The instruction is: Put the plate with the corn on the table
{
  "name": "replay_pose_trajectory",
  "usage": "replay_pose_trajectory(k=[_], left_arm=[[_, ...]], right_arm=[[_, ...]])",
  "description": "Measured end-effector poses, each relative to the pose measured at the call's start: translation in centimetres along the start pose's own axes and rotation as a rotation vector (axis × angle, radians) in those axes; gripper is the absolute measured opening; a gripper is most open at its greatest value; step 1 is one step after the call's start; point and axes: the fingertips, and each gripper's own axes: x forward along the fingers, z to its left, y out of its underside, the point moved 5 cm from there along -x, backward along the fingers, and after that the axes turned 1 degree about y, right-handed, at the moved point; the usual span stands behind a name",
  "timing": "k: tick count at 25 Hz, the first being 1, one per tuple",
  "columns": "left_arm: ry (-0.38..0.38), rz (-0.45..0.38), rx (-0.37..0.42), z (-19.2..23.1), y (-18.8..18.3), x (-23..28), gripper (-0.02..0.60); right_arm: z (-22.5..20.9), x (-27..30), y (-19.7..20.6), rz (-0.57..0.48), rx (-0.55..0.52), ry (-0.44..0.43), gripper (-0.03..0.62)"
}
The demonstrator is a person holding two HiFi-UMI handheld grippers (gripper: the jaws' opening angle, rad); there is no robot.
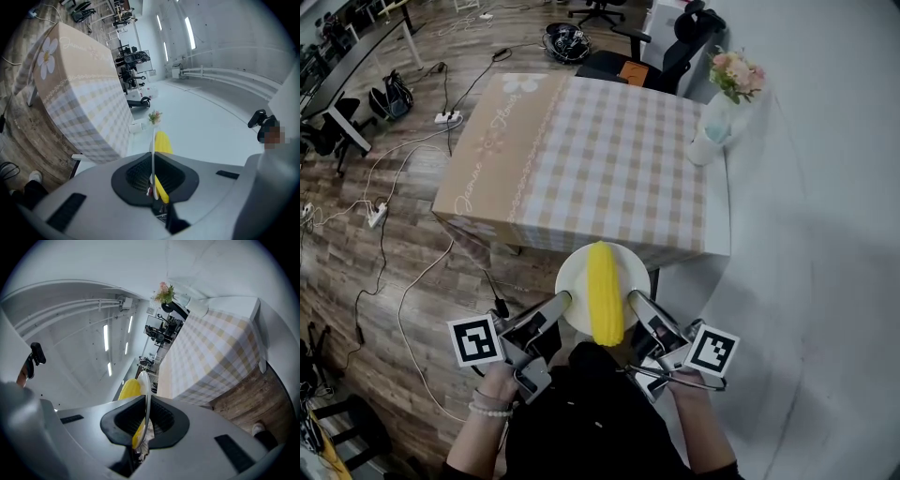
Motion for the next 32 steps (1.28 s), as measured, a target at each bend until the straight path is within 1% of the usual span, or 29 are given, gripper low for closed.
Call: replay_pose_trajectory(k=[5,7,10,12,15,20,26,29,32], left_arm=[[-0.018,-0.021,0.005,0.1,1.2,5.1,0.021],[-0.02,-0.024,0.004,0.4,0.1,4.8,0.021],[-0.017,-0.031,-0.005,1.1,-2.9,2.7,0.021],[-0.021,-0.035,-0.012,1.4,-3.6,2.6,0.021],[-0.031,-0.033,-0.009,1.5,-3.9,3.2,0.021],[-0.021,-0.015,-0.005,1.3,-4.4,4.2,0.021],[-0.007,0.018,-0.022,1.7,-8.5,9.1,0.021],[0.01,0.04,-0.012,2.1,-9.3,9.2,0.021],[0.021,0.053,-0.022,2.5,-10.7,9.3,0.021]], right_arm=[[-2.7,-1.6,-4.5,0.028,0.008,-0.023,0.048],[-2.6,-0.4,-4.5,0.033,0.011,-0.021,0.048],[-1.5,2.9,-3.5,0.042,0.008,-0.01,0.048],[-1.4,3.8,-3.5,0.045,0.009,-0.008,0.048],[-1.7,3.9,-4.1,0.039,0.018,-0.013,0.048],[-1.7,3.9,-4.9,0.013,0.008,-0.009,0.049],[-2.8,6.4,-10.0,-0.015,0.006,0.015,0.048],[-2.7,6.9,-9.9,-0.039,0.002,0.02,0.048],[-2.5,8.1,-10.1,-0.053,-0.009,0.027,0.049]])
